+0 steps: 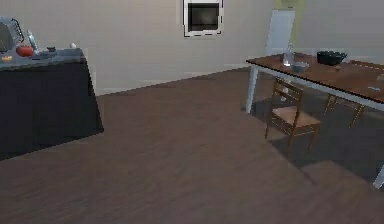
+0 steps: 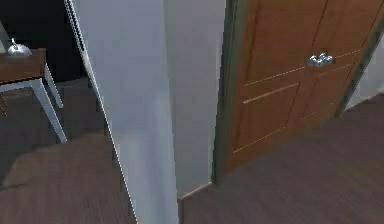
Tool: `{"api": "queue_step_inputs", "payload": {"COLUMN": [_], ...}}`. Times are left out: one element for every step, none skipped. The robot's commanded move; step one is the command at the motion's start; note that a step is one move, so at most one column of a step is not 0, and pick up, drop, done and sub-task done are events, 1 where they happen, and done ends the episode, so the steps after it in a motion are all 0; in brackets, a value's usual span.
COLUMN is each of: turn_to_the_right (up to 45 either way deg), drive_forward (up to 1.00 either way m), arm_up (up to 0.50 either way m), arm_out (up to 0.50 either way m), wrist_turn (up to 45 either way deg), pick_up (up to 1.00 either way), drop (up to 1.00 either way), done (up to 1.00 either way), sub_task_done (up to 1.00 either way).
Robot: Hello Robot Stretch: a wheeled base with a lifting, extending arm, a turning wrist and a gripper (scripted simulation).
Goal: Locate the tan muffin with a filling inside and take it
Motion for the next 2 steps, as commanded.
{"api": "queue_step_inputs", "payload": {"turn_to_the_right": [-36.0,0.0], "drive_forward": [0.0,1.0], "arm_up": [0.0,0.0], "arm_out": [0.0,0.0], "wrist_turn": [0.0,0.0], "pick_up": [0.0,0.0], "drop": [0.0,0.0], "done": [0.0,0.0], "sub_task_done": [0.0,0.0]}}
